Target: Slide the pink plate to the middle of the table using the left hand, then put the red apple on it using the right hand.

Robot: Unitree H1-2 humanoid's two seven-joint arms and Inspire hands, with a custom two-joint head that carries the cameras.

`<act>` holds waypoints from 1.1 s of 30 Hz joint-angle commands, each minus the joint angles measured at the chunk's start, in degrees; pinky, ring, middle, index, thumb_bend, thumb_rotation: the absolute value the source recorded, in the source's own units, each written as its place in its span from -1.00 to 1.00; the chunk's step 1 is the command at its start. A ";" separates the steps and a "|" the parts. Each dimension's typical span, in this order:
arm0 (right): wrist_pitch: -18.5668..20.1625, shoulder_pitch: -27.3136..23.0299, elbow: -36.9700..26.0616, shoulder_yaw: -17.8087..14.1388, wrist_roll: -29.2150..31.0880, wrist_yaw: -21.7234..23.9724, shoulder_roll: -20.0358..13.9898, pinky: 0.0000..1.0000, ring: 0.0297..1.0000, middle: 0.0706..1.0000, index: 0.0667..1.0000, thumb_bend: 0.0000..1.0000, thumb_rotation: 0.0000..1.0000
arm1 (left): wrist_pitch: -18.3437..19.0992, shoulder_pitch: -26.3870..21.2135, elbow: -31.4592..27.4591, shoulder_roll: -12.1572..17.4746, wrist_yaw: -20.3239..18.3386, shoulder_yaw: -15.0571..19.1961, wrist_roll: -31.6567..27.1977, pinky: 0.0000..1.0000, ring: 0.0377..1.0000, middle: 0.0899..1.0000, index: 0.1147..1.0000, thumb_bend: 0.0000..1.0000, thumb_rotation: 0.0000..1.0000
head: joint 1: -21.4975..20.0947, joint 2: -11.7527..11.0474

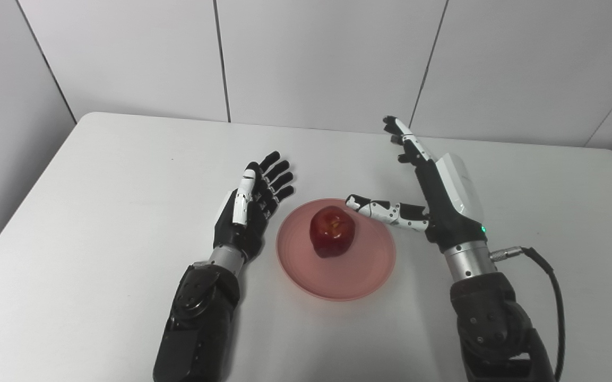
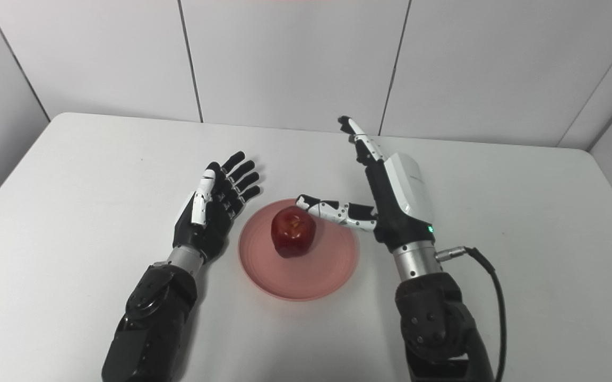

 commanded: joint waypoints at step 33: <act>-9.20 7.49 15.19 -5.89 17.67 -13.57 4.51 0.59 0.68 0.72 0.75 0.52 1.00 | 3.83 2.64 1.39 0.49 1.49 0.01 0.82 0.74 0.75 0.74 0.68 -0.29 1.00 | 1.16 0.29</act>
